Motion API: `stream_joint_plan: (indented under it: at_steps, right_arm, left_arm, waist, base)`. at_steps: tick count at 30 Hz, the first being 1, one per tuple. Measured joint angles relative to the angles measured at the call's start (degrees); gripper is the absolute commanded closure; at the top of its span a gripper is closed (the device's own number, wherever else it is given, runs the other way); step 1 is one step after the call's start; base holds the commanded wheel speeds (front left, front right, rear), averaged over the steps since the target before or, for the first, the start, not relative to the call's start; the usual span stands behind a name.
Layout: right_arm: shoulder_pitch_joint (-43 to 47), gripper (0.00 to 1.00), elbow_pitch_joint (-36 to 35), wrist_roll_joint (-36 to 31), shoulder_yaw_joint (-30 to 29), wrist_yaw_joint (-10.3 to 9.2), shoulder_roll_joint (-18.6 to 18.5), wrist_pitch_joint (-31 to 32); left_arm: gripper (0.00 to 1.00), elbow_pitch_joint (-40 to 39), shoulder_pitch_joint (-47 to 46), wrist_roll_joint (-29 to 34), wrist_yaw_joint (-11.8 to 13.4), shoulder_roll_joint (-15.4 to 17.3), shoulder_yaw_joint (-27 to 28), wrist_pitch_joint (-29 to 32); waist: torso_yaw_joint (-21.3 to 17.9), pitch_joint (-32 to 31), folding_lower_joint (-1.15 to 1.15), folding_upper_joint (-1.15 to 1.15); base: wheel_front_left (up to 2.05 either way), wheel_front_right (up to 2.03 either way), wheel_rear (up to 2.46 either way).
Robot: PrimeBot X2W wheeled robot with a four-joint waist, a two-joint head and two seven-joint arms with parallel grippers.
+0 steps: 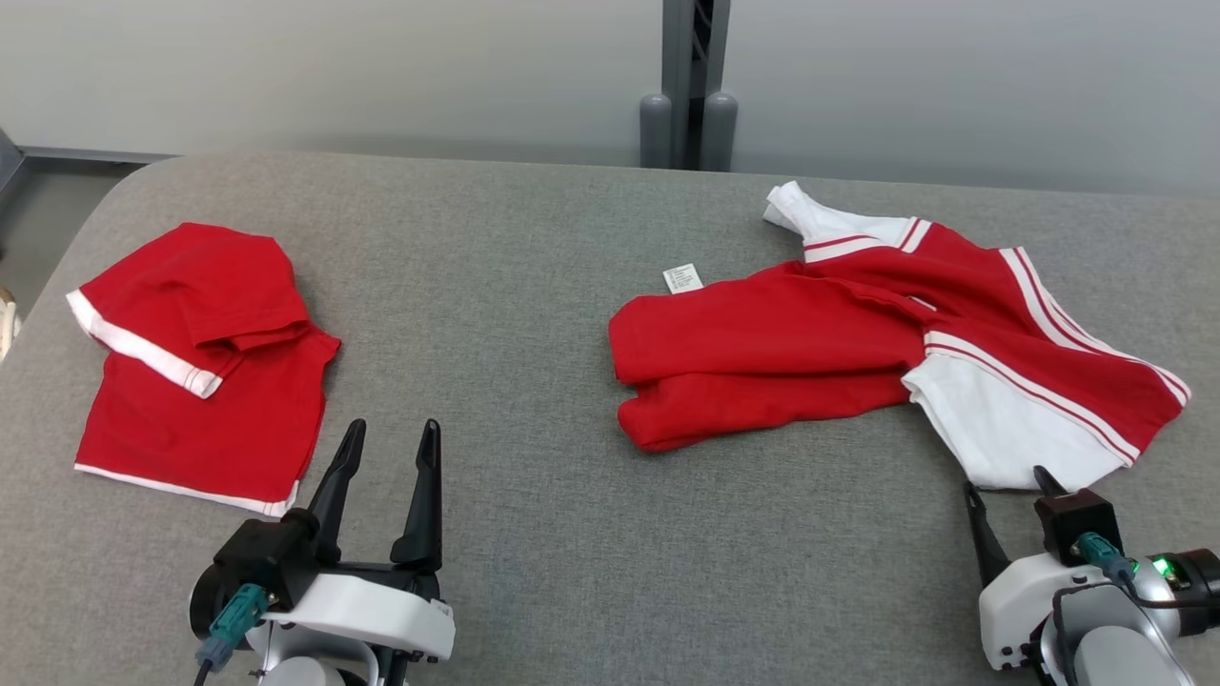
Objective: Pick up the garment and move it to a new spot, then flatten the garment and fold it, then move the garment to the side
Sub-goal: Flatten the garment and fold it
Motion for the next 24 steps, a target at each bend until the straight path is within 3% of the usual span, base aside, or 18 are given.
stream_joint_plan:
  at_steps: [3, 13, 15, 16, 24]
  right_arm:
    - [-0.97, 0.00, 2.05, -3.20, -3.96, 0.00, 0.38, 0.00]
    - [-3.52, 0.00, 3.19, -8.25, -8.47, 0.00, 1.12, 0.00]
    - [-4.21, 0.87, 3.14, -8.27, -9.31, 0.00, 1.24, 0.01]
    - [-4.66, 1.00, 2.71, -7.83, -9.36, 0.00, 1.25, 0.00]
    - [-5.31, 1.00, 0.82, -2.19, -4.78, 0.00, 1.65, 0.01]
  left_arm:
    - [0.00, 0.01, -0.31, -0.01, -0.14, 0.02, 0.08, 0.00]
    - [0.00, -0.16, -1.18, -0.43, -0.13, 0.03, -0.54, 0.00]
    - [0.00, -0.18, -1.37, -0.43, -0.13, 0.03, -0.67, 0.00]
    - [0.00, -0.16, -1.56, -0.43, -0.13, 0.02, -0.68, 0.00]
    - [0.00, 0.20, -1.64, -0.41, 0.03, 0.03, -0.19, 0.00]
  waist:
    - [1.56, 0.89, 0.00, 0.00]
    - [2.12, 2.79, 0.00, 0.00]
    - [2.13, 3.05, 0.00, 0.00]
    - [2.11, 3.08, 0.00, 0.00]
    - [0.80, 2.09, 0.00, 0.00]
  base:
    - [0.00, 0.00, 0.00]
    - [0.00, 0.00, 0.00]
    - [0.00, 0.00, 0.00]
    - [0.00, 0.00, 0.00]
    - [0.00, 0.00, 0.00]
